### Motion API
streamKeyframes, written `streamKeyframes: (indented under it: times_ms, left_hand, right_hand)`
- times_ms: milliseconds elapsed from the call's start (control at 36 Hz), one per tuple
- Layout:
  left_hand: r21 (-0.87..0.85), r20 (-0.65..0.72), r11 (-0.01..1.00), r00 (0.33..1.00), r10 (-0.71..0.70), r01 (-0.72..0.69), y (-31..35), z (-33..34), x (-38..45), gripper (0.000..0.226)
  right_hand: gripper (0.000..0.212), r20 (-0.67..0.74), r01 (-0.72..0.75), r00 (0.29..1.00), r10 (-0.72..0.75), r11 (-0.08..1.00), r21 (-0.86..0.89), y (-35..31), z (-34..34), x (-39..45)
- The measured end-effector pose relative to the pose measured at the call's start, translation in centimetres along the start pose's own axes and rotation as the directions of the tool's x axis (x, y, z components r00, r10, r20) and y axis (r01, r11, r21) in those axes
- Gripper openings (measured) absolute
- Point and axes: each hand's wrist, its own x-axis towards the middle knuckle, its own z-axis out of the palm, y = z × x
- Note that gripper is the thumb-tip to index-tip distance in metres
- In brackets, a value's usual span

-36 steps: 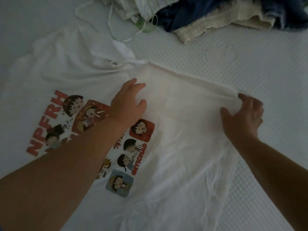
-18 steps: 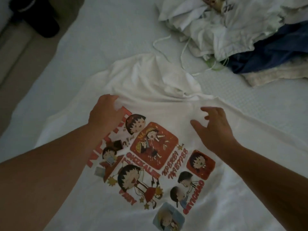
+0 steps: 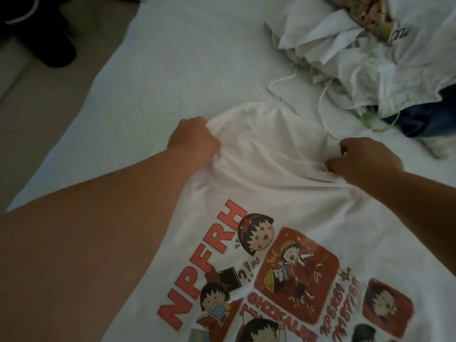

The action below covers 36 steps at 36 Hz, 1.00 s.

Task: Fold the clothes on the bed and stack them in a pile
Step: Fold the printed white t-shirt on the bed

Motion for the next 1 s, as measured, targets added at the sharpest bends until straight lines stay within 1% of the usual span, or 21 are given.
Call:
streamKeyframes:
  times_ms: [28, 56, 83, 139, 167, 222, 278, 361, 417, 444, 528, 556, 611, 667, 778, 833, 889, 944, 972, 1000]
  left_hand:
    - [-0.005, -0.027, 1.000, 0.999, 0.018, -0.018, 0.0, -0.2, 0.1, 0.020]
    - [-0.032, -0.062, 0.999, 0.998, 0.022, -0.024, 0.0, -0.5, 0.3, 0.015]
    - [-0.079, -0.101, 0.997, 0.995, 0.007, -0.015, -0.1, -0.9, 0.4, 0.014]
    - [-0.205, -0.164, 0.979, 0.985, -0.051, 0.016, -0.2, -1.6, 0.9, 0.010]
    - [-0.266, -0.185, 0.963, 0.979, -0.084, 0.032, -0.3, -1.9, 1.1, 0.009]
    - [-0.326, -0.207, 0.944, 0.971, -0.116, 0.043, -0.5, -2.3, 1.5, 0.010]
    - [-0.309, -0.208, 0.950, 0.972, -0.107, 0.039, -0.8, -2.2, 1.6, 0.011]
    - [-0.294, -0.218, 0.956, 0.973, -0.079, 0.012, -1.2, -1.4, 1.1, 0.007]
    - [-0.301, -0.213, 0.954, 0.975, -0.058, -0.009, -1.3, -0.6, 0.6, 0.016]
    - [-0.299, -0.197, 0.954, 0.979, -0.043, -0.018, -1.3, -0.1, 0.4, 0.026]
    - [-0.264, -0.119, 0.963, 0.993, 0.027, -0.058, -1.3, 1.4, -0.7, 0.073]
    - [-0.240, -0.115, 0.968, 0.992, 0.053, -0.079, -1.5, 2.0, -1.1, 0.083]
    - [-0.196, -0.164, 0.973, 0.982, 0.088, -0.120, -2.0, 3.0, -1.6, 0.088]
    - [-0.173, -0.241, 0.970, 0.963, 0.125, -0.169, -2.3, 3.8, -1.8, 0.088]
    - [-0.134, -0.320, 0.964, 0.931, 0.175, -0.228, -2.4, 4.6, -1.9, 0.086]
    - [-0.124, -0.338, 0.958, 0.919, 0.205, -0.260, -2.5, 4.7, -2.1, 0.081]
    - [-0.137, -0.349, 0.951, 0.912, 0.216, -0.278, -2.5, 4.6, -2.3, 0.075]
    - [-0.173, -0.357, 0.942, 0.910, 0.210, -0.286, -2.3, 4.1, -2.6, 0.071]
    - [-0.232, -0.362, 0.931, 0.914, 0.185, -0.281, -2.1, 3.5, -2.9, 0.068]
    - [-0.323, -0.377, 0.907, 0.916, 0.139, -0.271, -2.1, 2.7, -3.2, 0.063]
  right_hand:
    - [0.023, -0.058, 0.002, 0.998, -0.001, 1.000, 0.012, -0.1, -0.6, 0.2]
    - [0.024, -0.131, -0.001, 0.991, 0.010, 0.998, 0.070, -0.1, -1.3, 0.5]
    - [0.024, -0.200, 0.001, 0.979, 0.031, 0.988, 0.156, -0.2, -2.0, 0.8]
    - [0.022, -0.288, 0.009, 0.953, 0.090, 0.945, 0.328, -0.3, -3.6, 1.6]
    - [0.023, -0.314, 0.022, 0.943, 0.107, 0.924, 0.381, -0.3, -4.3, 2.1]
    - [0.028, -0.349, 0.049, 0.932, 0.098, 0.920, 0.389, -0.7, -5.0, 2.8]
    - [0.034, -0.327, 0.036, 0.941, 0.083, 0.939, 0.343, -1.3, -5.0, 3.2]
    - [0.047, -0.150, -0.009, 0.987, 0.057, 0.951, 0.308, -1.9, -3.5, 3.3]
    - [0.056, -0.056, -0.028, 0.997, 0.047, 0.951, 0.309, -2.1, -2.3, 3.1]
    - [0.058, -0.043, -0.034, 0.998, 0.049, 0.952, 0.305, -2.2, -1.8, 3.0]
    - [0.058, -0.092, -0.031, 0.994, 0.061, 0.955, 0.295, -2.5, -0.9, 2.7]
    - [0.055, -0.120, -0.011, 0.992, 0.048, 0.957, 0.288, -2.6, -0.8, 2.6]
    - [0.044, -0.190, 0.063, 0.982, -0.018, 0.970, 0.236, -2.7, -0.7, 2.3]
    - [0.036, -0.281, 0.152, 0.955, -0.098, 0.972, 0.178, -2.5, -0.4, 1.8]
    - [0.029, -0.440, 0.310, 0.873, -0.209, 0.935, 0.170, -2.5, 0.2, -0.3]
    - [0.024, -0.502, 0.401, 0.823, -0.266, 0.898, 0.180, -2.7, 0.1, -1.7]
    - [0.017, -0.554, 0.517, 0.755, -0.350, 0.837, 0.177, -3.2, -0.5, -3.7]
    - [0.011, -0.569, 0.646, 0.666, -0.483, 0.754, 0.117, -4.1, -0.8, -6.3]
    - [0.012, -0.541, 0.699, 0.633, -0.554, 0.710, 0.092, -4.6, -0.7, -7.8]
    - [0.018, -0.484, 0.738, 0.617, -0.620, 0.669, 0.084, -5.1, -0.4, -9.5]
